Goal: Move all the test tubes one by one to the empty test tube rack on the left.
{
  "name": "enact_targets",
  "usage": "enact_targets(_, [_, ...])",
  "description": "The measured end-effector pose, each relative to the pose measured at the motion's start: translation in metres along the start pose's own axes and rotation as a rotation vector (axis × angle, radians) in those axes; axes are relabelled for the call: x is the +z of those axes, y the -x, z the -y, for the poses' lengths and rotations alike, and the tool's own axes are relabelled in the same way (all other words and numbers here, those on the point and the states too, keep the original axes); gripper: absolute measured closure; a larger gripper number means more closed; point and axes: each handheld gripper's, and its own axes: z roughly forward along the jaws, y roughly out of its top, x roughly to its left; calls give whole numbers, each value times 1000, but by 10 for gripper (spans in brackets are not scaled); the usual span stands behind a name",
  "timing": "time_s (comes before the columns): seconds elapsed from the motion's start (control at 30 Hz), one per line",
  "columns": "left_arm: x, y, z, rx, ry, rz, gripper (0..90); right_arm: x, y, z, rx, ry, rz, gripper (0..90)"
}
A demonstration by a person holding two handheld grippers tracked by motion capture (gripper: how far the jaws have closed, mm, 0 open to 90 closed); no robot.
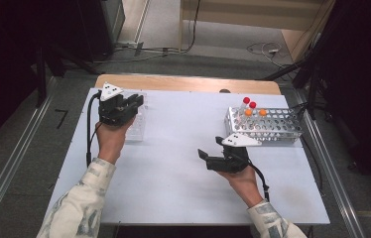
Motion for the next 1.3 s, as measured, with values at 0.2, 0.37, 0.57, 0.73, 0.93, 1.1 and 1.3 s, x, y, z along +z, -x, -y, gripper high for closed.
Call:
enact_targets(0.2, [-3,-10,0,16,-1,-51,772,-3,6,1,9,10,13,188])
enact_targets(0.37, [-2,-13,4,32,-6,-78,772,-5,6,1,13,18,19,189])
enact_targets(0.57, [2,-10,10,63,-25,-92,772,-7,7,0,16,22,27,193])
enact_targets(0.73, [11,-6,23,109,-49,-117,770,-7,8,1,14,21,33,197])
enact_targets(0.93, [24,-6,39,114,-97,-132,770,-7,9,1,16,24,34,197])
enact_targets(1.1, [29,-9,46,94,-131,-133,769,-8,9,1,18,27,37,197])
enact_targets(1.3, [31,-12,50,48,-139,-120,750,-8,11,1,22,24,42,197])
